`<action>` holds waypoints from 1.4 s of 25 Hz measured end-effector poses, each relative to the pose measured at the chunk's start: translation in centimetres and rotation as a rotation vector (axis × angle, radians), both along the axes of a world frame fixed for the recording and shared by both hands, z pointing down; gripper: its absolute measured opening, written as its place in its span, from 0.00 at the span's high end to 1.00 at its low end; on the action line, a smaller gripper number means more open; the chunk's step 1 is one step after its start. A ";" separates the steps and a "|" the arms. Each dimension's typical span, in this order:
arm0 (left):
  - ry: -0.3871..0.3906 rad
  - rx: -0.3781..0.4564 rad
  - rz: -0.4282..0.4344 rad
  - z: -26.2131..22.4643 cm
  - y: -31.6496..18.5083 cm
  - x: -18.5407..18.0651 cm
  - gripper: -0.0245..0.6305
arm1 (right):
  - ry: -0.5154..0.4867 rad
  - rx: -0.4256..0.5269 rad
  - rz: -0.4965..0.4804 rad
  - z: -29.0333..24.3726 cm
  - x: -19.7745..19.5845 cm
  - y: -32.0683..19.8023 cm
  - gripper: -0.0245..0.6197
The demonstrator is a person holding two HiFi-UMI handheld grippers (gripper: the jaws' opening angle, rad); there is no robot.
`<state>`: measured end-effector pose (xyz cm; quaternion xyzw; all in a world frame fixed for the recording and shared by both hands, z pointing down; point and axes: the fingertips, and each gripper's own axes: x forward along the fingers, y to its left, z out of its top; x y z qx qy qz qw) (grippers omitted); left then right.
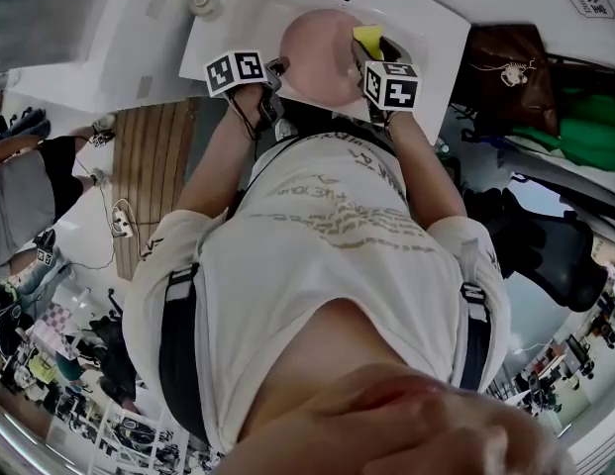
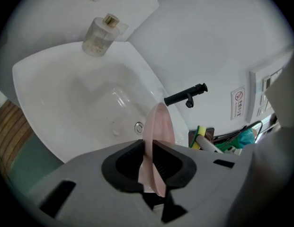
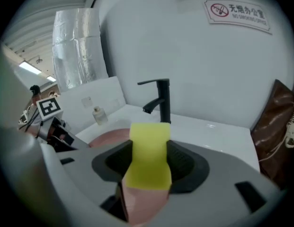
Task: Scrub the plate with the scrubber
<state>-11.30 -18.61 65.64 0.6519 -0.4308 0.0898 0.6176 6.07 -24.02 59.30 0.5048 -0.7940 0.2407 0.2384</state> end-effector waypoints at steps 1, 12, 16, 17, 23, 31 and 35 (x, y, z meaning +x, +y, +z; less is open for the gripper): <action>0.015 -0.015 -0.012 0.2 -0.1 0.1 0.87 | -0.013 0.019 0.009 -0.5 0.2 0.1 0.61; 0.027 -0.144 -0.091 2.9 -0.9 0.4 0.87 | -0.202 0.147 0.042 -4.7 1.9 2.1 0.61; 0.019 -0.201 -0.136 4.0 -0.9 0.4 0.87 | -0.197 0.150 0.052 -4.4 2.9 2.4 0.61; 0.019 -0.211 -0.145 4.2 -1.0 0.5 0.87 | -0.196 0.148 0.054 -4.3 3.0 2.4 0.61; 0.009 -0.261 -0.192 5.1 -1.1 0.4 0.86 | -0.185 0.169 0.059 -4.4 3.4 2.3 0.63; 0.013 -0.310 -0.239 6.3 -1.1 0.4 0.84 | -0.195 0.171 0.059 -4.4 3.4 1.8 0.63; 0.022 -0.316 -0.224 6.5 -1.0 0.7 0.84 | -0.206 0.168 0.062 -4.6 3.3 1.7 0.63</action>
